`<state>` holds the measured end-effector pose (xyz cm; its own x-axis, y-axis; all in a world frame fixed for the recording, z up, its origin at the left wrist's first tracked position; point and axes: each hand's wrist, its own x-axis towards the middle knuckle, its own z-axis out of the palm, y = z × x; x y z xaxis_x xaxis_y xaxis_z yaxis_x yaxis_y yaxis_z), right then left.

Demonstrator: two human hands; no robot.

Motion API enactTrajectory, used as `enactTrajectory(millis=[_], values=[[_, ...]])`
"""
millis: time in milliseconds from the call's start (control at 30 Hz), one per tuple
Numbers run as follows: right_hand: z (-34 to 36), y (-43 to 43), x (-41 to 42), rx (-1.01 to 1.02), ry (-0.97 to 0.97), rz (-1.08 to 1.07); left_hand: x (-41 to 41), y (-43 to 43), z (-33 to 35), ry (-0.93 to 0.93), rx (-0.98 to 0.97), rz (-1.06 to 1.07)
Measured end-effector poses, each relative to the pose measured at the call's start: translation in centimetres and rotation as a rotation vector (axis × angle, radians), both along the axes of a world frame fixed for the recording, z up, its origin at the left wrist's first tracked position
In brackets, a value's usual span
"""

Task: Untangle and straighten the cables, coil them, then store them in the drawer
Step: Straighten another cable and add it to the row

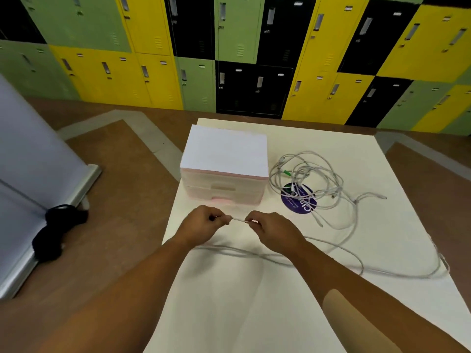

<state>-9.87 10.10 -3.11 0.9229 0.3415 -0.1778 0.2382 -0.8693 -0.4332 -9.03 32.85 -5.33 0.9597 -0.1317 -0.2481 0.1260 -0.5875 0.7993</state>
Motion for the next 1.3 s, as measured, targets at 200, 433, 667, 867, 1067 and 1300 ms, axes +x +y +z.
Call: enactTrajectory(millis=[200,433,667,867,1067,1300], values=[[-0.8,6.4,-0.6,-0.025,0.021,0.058,-2.4,7.0,-1.1,-0.001,0.041,0.042],[-1.7,12.3,-1.1,-0.004,0.075,0.103,-4.5,12.7,-2.6,-0.01,-0.006,0.124],[-2.8,14.4,-1.0,-0.028,0.14,0.072,-6.4,15.3,-4.6,0.014,0.081,0.119],[-3.0,13.2,-0.6,-0.065,0.152,0.001,-7.7,16.6,-5.5,0.036,0.126,0.134],[-3.7,12.5,-0.6,-0.037,0.188,-0.05,-8.7,16.7,-6.5,0.054,0.202,0.126],[-3.8,12.6,-0.6,-0.016,0.146,0.001,-8.1,17.0,-6.2,0.032,0.269,0.051]])
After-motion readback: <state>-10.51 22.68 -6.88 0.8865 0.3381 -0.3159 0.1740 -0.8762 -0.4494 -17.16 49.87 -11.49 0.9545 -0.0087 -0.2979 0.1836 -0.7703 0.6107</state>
